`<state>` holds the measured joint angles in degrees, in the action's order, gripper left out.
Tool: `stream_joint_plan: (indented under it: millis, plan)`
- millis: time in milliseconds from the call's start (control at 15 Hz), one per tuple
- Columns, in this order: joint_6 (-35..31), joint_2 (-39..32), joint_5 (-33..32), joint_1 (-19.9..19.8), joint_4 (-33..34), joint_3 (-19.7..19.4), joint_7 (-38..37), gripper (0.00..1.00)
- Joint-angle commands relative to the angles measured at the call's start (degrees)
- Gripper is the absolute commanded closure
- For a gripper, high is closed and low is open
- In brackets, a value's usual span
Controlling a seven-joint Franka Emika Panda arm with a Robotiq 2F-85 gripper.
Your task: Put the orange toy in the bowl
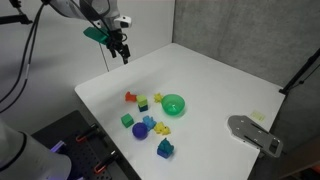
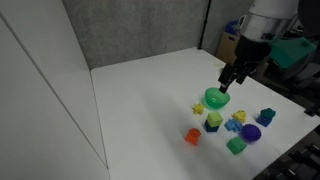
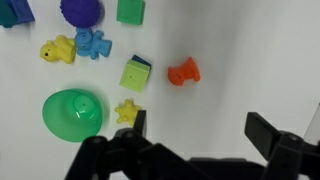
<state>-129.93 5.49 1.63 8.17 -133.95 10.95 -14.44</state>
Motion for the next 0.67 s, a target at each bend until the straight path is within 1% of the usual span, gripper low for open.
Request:
stream_joint_plan:
  millis: [0, 267, 400, 600]
  plan:
    - [0.1, -0.9, 0.0, 0.3, 0.5, -0.4, -0.1, 0.0]
    - [0.1, -1.9, 0.1, 0.3, 1.3, -0.6, -0.1, 0.0]
    - [-0.6, -4.2, -0.3, 0.0, 1.1, -0.9, -1.7, 0.0]
    - [-1.7, -7.4, 1.6, -0.1, 0.9, -1.6, -2.7, 0.0]
